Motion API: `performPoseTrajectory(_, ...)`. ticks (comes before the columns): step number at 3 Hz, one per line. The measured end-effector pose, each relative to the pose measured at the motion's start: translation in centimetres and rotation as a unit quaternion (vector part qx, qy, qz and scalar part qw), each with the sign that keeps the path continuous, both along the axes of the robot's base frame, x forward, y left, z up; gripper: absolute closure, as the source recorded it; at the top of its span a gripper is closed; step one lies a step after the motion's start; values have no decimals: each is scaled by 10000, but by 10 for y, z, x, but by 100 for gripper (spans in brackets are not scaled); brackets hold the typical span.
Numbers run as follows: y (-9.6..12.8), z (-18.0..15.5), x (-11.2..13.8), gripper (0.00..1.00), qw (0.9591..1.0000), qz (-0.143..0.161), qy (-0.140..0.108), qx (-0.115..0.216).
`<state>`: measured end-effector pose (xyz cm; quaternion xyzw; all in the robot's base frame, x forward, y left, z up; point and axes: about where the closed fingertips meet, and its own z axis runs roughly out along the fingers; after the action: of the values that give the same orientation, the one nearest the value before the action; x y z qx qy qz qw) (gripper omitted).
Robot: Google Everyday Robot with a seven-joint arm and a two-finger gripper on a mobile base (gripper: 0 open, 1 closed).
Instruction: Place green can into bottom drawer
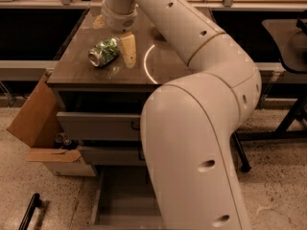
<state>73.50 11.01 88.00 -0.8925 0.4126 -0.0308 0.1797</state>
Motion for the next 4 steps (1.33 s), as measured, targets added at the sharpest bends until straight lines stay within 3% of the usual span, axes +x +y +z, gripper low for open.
performPoseTrajectory(2,18,-20,6,0,9993,233,156,-238)
performPoseTrajectory(4,19,-33,13,42,9990,175,279,-302)
